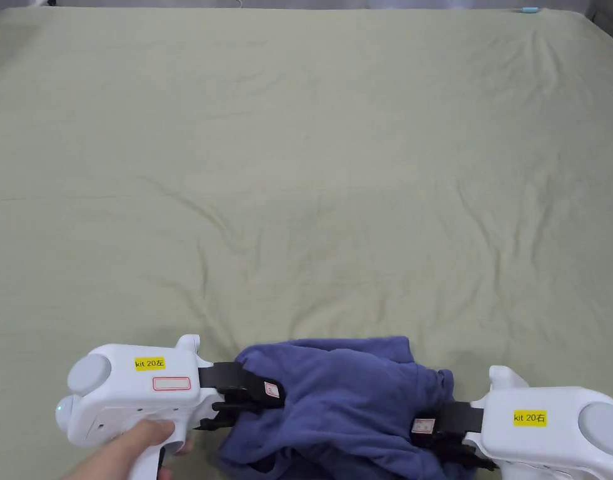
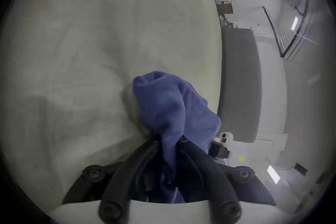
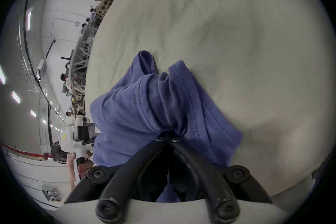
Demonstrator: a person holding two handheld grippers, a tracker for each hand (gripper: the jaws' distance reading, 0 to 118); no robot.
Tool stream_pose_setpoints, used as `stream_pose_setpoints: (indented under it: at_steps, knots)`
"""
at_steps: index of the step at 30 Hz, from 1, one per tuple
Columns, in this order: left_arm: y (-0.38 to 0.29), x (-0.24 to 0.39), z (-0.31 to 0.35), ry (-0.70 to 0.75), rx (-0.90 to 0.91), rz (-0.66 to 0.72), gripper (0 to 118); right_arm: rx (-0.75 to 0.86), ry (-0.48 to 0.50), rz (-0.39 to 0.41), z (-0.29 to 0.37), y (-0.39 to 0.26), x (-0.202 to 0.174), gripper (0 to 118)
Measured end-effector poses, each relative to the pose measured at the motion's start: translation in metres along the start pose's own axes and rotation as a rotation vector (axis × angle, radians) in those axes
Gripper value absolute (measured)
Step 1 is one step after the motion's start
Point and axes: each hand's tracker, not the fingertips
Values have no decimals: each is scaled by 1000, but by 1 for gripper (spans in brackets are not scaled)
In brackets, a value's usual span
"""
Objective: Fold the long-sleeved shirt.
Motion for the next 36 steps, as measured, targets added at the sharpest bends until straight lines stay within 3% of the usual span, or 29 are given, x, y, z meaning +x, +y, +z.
stream_pose_setpoints:
  at_steps: [4,6,11,18,22,23,24,26,27,29,32,35,36]
  knots:
    - [2,20,37,13,93,-43,7,27,-11,2,16,-3,-20,0]
    - [1,30,60,-47,90,-39,7,56,19,62,25,-5,-41,0]
    - [5,32,134,-11,144,-41,7,89,69,204,26,-13,-119,0]
    - [44,-17,274,431,314,-37,7,28,208,407,4,-49,-225,0]
    - [67,-48,329,703,393,2,7,8,236,485,1,-65,-252,0]
    - [73,-57,339,777,385,39,17,3,237,498,2,-68,-254,0]
    - [79,-66,345,837,409,88,36,1,234,515,3,-69,-254,0]
    - [74,-65,354,989,489,67,113,4,210,536,6,-70,-252,0]
    - [71,-60,356,1025,512,19,118,14,192,545,10,-68,-247,0]
    - [57,-40,355,1019,605,-104,116,36,185,544,19,-64,-240,0]
    - [40,-15,347,1005,646,-171,116,96,178,519,43,-54,-227,0]
    - [19,29,323,867,567,-215,115,209,139,528,82,-40,-213,0]
    - [12,45,319,780,497,-245,108,270,109,542,99,-35,-209,0]
